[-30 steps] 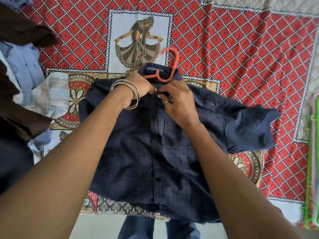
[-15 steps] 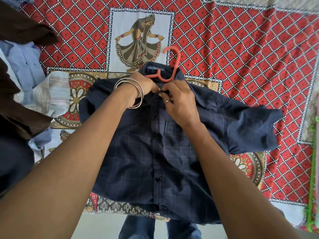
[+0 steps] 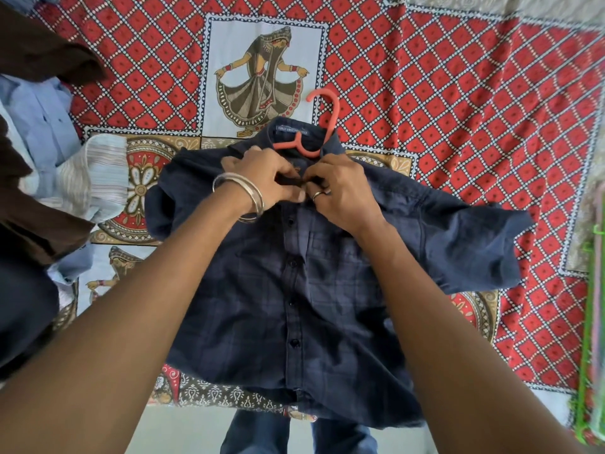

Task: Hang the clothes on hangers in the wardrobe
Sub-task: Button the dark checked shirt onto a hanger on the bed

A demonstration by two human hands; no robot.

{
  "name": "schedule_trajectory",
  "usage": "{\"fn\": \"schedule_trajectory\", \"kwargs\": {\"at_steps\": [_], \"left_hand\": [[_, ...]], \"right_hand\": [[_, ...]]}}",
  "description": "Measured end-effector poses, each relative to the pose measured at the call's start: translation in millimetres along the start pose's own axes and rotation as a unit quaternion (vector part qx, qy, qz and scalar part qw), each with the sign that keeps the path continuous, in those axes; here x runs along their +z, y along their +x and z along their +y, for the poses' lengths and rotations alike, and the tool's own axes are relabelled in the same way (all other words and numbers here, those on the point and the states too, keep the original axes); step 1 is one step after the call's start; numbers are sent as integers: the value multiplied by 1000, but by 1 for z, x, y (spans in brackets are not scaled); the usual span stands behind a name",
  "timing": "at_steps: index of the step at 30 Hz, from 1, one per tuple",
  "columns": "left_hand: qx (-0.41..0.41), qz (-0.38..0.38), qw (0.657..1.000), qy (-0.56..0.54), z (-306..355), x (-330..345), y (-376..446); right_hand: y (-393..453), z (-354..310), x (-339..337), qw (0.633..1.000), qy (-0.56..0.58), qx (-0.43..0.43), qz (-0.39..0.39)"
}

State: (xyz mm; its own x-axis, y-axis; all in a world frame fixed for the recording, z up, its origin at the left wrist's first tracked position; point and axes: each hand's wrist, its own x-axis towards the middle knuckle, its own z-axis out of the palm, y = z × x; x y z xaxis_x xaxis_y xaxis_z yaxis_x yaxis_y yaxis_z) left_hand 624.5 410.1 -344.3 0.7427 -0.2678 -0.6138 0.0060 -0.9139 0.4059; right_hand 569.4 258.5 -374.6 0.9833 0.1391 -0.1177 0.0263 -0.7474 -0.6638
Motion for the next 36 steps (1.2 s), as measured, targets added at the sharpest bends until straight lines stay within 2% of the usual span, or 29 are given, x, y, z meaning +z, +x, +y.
{"fn": "schedule_trajectory", "kwargs": {"at_steps": [2,5,7,10,14,17,19,21,23,26,30,36], "left_hand": [[9,67,997,37,1,7,-3],[58,114,991,41,-2,14,-5],[64,130,989,25,-4,17,-6],[69,146,987,-5,-2,17,-6],[59,120,991,-6,-1,12,-1],[1,97,995,2,-6,8,1],[-31,68,994,-83,-11,9,2],[-46,55,983,-168,-16,9,2],[-58,55,984,-157,-15,9,2],[-57,55,981,-175,-10,8,3],[-58,65,975,-205,-5,6,1],[-57,47,979,-189,-6,9,0]], "right_hand": [[3,2,-3,1000,-4,-1,-30],[15,5,-12,996,-11,-43,-75],[18,8,-14,994,-22,-48,-91],[16,10,-9,996,-36,-21,-75],[10,6,-5,996,-37,47,-67],[5,-3,-1,995,-42,91,13],[-1,-12,0,985,-46,123,112],[-9,-21,4,975,41,162,147],[-18,-26,12,962,130,207,121],[-30,-32,23,951,147,253,103],[-26,-40,25,903,250,329,112],[-24,-41,23,881,297,354,99]]}}
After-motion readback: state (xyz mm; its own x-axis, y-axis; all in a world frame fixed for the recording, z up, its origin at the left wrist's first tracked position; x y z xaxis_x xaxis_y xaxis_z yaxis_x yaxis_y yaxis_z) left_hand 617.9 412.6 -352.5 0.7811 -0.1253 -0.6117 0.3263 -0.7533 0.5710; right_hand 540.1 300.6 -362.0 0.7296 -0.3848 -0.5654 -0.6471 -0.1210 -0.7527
